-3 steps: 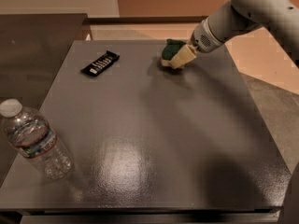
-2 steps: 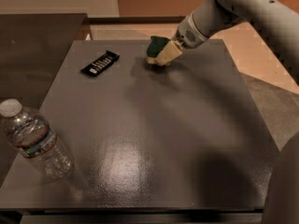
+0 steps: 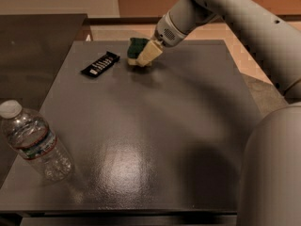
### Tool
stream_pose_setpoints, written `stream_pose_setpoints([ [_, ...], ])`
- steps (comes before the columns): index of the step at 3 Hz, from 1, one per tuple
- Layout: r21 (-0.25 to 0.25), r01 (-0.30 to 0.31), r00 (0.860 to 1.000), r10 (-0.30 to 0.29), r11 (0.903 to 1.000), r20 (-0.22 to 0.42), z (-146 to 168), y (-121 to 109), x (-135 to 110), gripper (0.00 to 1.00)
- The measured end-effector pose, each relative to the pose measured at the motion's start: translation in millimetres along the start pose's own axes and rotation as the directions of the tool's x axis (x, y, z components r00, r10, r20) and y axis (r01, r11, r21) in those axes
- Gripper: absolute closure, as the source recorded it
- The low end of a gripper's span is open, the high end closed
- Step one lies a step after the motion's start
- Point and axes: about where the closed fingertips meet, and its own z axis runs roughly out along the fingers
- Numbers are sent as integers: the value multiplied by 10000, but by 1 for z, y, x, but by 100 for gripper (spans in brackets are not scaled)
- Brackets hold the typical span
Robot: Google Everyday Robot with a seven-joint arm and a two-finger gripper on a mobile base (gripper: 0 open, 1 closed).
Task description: Move sponge near rxbar chocolate
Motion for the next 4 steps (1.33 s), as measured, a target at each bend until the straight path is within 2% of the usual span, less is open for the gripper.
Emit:
stream_pose_setpoints([
  [1, -299, 232, 9996, -236, 9993, -124, 16, 9, -9, 82],
  [4, -678, 382, 9986, -405, 9970, -333, 42, 24, -13, 12],
])
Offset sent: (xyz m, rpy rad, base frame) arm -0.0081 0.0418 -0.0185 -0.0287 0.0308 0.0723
